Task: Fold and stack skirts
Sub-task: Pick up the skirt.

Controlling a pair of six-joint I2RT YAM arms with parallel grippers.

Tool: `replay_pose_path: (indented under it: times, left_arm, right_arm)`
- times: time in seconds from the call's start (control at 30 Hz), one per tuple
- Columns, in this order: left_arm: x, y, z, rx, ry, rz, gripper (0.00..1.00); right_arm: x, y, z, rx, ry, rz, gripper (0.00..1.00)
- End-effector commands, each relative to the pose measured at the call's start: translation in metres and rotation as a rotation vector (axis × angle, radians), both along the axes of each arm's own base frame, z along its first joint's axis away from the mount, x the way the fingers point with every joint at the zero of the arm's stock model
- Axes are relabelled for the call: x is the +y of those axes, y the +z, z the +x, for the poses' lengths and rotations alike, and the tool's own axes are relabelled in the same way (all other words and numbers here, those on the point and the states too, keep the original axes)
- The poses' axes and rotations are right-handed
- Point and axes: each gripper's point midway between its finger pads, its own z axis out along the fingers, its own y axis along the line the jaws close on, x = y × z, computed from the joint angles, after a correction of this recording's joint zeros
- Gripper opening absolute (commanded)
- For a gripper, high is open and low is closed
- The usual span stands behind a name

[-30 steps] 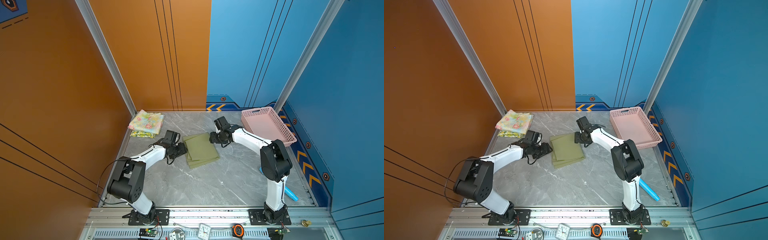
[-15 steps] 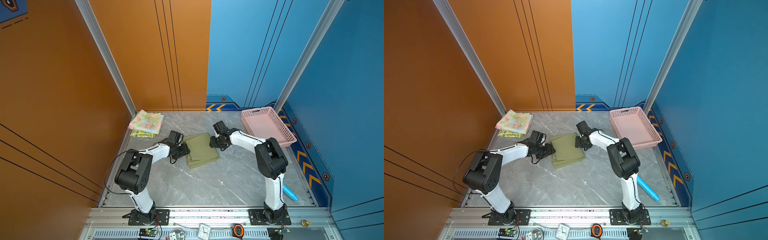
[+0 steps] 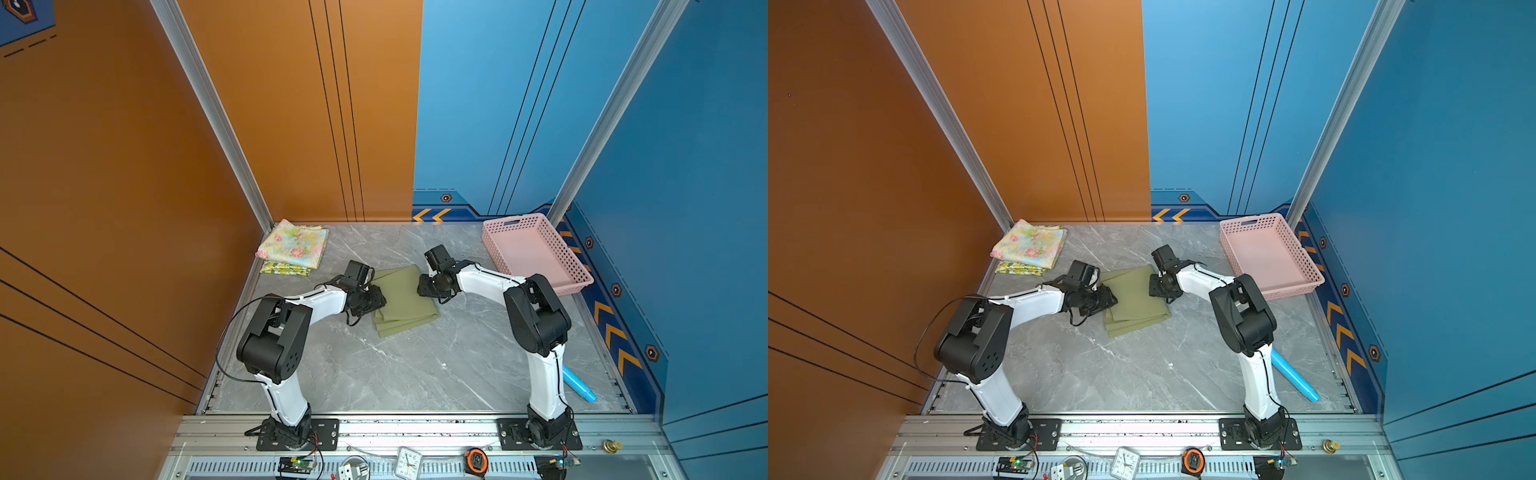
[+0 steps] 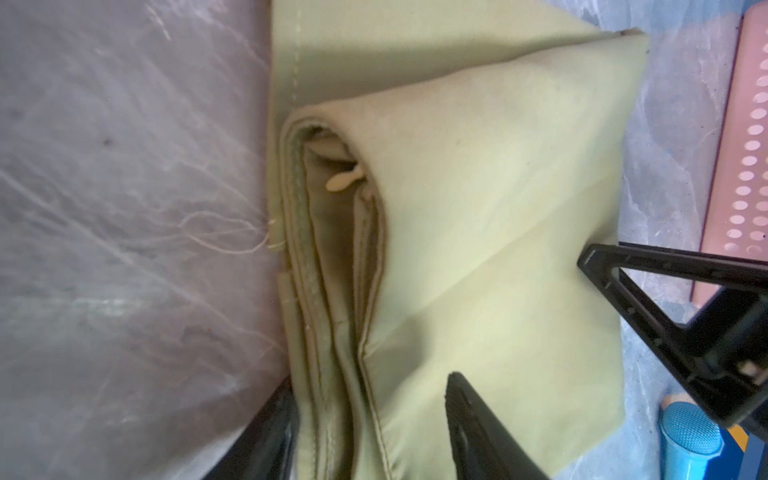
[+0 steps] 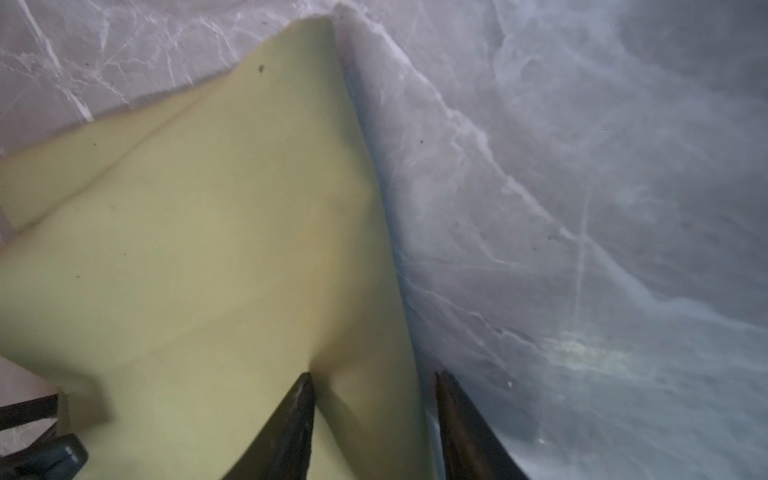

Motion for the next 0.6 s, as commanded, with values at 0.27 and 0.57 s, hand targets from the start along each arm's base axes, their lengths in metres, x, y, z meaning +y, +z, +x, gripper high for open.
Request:
replay_pose_path:
  times: [0.27,0.57]
  left_arm:
    - [-0.008,-0.024,-0.001,0.039,0.005,-0.026,0.50]
    - [-0.015,-0.017,0.011,-0.010,0.015,-0.078,0.27]
  right_arm:
    - [0.015,-0.029,-0.018,0.093,0.006,0.037,0.47]
    - [0.023,-0.026,-0.017,0.093,0.011,0.063,0.47]
